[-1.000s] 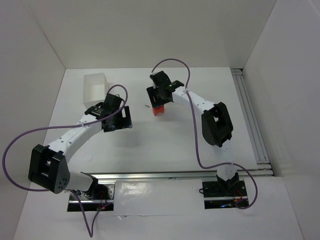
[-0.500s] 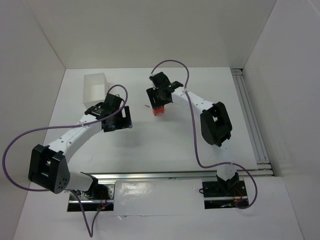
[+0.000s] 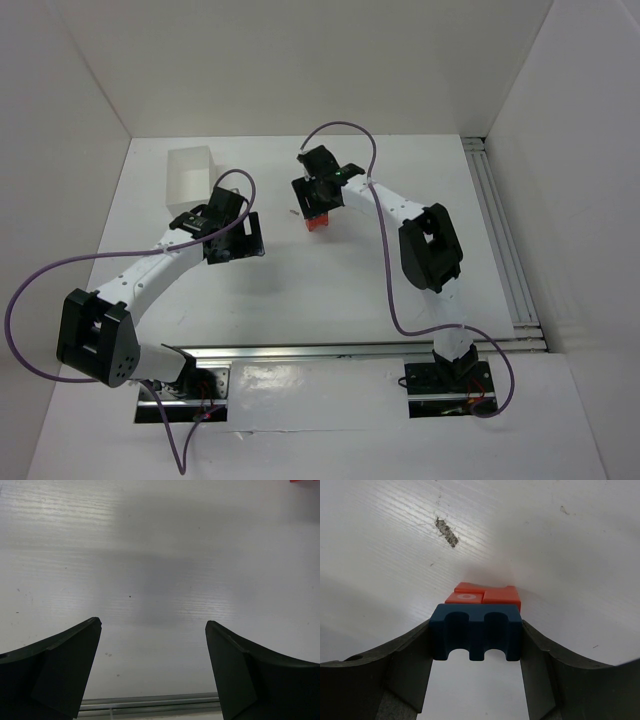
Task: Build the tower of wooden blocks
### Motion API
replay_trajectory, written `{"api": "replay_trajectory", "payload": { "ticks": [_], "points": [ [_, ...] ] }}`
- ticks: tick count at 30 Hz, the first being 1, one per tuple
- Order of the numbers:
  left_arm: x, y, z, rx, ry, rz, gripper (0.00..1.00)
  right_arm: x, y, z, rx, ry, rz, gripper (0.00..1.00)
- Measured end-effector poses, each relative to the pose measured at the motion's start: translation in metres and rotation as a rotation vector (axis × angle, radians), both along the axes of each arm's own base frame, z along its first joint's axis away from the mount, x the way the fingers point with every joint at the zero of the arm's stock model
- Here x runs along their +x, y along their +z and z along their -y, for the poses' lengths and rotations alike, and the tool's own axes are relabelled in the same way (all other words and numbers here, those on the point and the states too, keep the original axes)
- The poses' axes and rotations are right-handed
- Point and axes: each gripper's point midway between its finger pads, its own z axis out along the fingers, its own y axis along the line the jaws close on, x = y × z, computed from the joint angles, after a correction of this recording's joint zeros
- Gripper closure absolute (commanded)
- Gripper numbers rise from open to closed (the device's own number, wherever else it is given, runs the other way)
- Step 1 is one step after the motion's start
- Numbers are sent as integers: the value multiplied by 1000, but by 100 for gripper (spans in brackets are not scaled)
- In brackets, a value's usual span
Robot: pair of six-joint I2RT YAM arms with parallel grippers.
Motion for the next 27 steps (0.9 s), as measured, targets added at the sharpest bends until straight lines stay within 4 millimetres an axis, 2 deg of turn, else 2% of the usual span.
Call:
{"api": "replay_trajectory", "payload": {
  "ticks": [6,19,23,27],
  "points": [
    [0,0,0,0,0,0,1,0,0,0,0,0,0,30],
    [0,0,0,0,0,0,1,0,-7,0,-8,0,-11,1],
    [0,0,0,0,0,0,1,1,-5,1,-14,-3,-8,1],
    [0,0,0,0,1,0,1,7,9,2,-17,-18,21,1]
  ]
}}
